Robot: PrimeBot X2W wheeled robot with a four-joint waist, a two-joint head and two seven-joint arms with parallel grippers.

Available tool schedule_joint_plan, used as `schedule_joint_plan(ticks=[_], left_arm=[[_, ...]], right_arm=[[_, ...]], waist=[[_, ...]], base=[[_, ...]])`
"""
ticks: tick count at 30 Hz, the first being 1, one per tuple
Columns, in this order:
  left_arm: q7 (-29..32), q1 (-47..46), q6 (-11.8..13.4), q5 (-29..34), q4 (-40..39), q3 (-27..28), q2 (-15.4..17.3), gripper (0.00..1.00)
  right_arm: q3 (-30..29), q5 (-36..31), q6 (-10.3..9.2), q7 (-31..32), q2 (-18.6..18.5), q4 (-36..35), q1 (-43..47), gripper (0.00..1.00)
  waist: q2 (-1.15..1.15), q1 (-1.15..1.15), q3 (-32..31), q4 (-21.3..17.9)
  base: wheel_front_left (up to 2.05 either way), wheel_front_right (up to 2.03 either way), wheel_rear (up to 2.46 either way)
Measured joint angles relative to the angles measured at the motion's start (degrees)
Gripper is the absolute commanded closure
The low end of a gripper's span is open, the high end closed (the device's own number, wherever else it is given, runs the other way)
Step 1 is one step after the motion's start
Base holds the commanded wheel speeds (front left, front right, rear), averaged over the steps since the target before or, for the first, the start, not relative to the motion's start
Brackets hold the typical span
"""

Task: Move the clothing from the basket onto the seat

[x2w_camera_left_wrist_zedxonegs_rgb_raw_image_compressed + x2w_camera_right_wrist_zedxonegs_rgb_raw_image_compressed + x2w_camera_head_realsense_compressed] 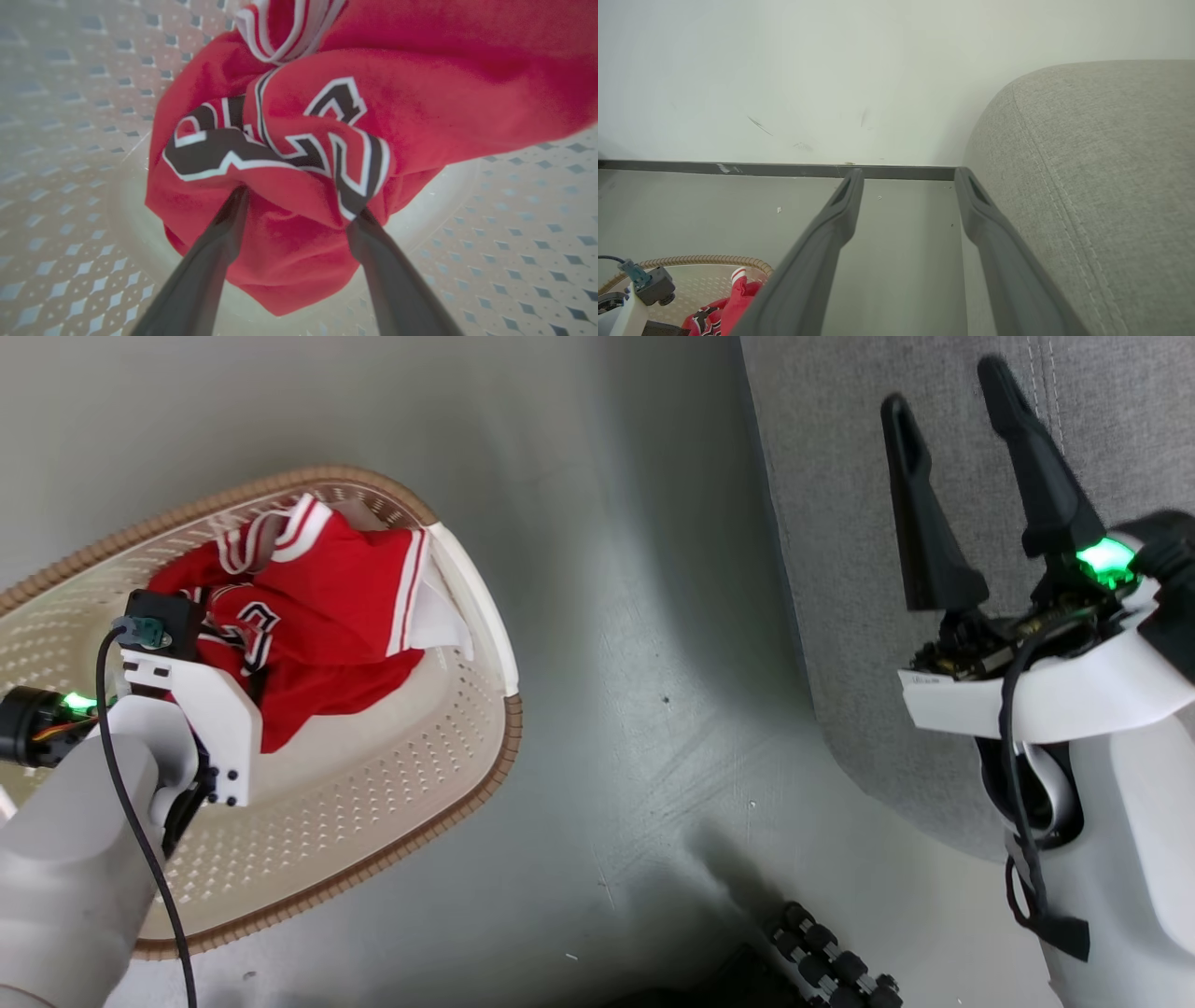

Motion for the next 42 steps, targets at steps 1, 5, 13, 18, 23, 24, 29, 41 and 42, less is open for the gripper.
schedule_joint_plan(ticks=[1, 5, 13, 18, 23, 24, 29, 41, 42], left_arm=[[0.27, -0.29, 0.00, 0.21, 0.44, -0.25, 0.20, 0.00], [0.57, -1.53, -0.11, 1.18, 1.55, -1.04, 1.24, 0.00], [0.98, -3.82, -0.70, 1.70, 2.87, -1.40, 1.52, 0.00], [0.97, -4.77, -1.19, 2.63, 4.03, -2.02, 1.59, 0.00], [0.44, -4.83, -1.30, 2.93, 4.95, -2.07, 1.65, 0.00], [0.43, -4.83, -1.68, 2.94, 5.33, -2.22, 1.46, 0.00], [-0.05, -5.22, -2.05, 2.99, 6.08, -2.46, 1.30, 0.00], [-1.63, -6.22, -3.21, 3.00, 6.70, -2.80, 0.93, 1.00], [-1.65, -6.39, -3.22, 3.12, 6.69, -3.18, 0.91, 1.00]], right_arm=[[0.18, 0.00, 0.00, 0.00, 0.11, 0.00, -0.57, 0.00], [0.99, 0.00, 0.00, 0.00, 0.36, -0.15, -2.48, 0.00], [1.82, 0.05, 0.00, 0.00, 0.86, -0.12, -4.78, 0.00], [2.68, 0.11, 0.00, 0.00, 1.07, 0.03, -5.53, 0.00], [2.78, 0.25, 0.00, 0.00, 1.15, 0.58, -6.38, 0.00], [2.60, 0.29, 0.00, 0.00, 1.22, 0.58, -6.53, 0.00], [2.56, 0.29, 0.00, 0.00, 1.34, 0.78, -6.53, 0.00], [2.00, 0.57, 0.00, 0.00, 1.60, 0.88, -8.46, 0.00], [1.77, 0.57, 0.00, 0.00, 1.60, 0.76, -8.92, 0.00]], waist=[[0.00, 0.00, 0.39, -0.26], [0.00, 0.00, 1.85, -1.30], [0.00, 0.00, 4.14, -3.04], [0.00, 0.00, 5.10, -3.96], [0.00, 0.00, 5.64, -4.83], [0.00, 0.00, 5.70, -5.05], [0.00, 0.00, 5.77, -5.17], [0.00, 0.00, 5.44, -5.44], [0.00, 0.00, 5.36, -5.44]], base=[[0.00, 0.00, 0.00], [0.00, 0.00, 0.00], [0.00, 0.00, 0.00], [0.00, 0.00, 0.00], [0.00, 0.00, 0.00], [0.00, 0.00, 0.00], [0.00, 0.00, 0.00], [0.00, 0.00, 0.00], [0.00, 0.00, 0.00]])
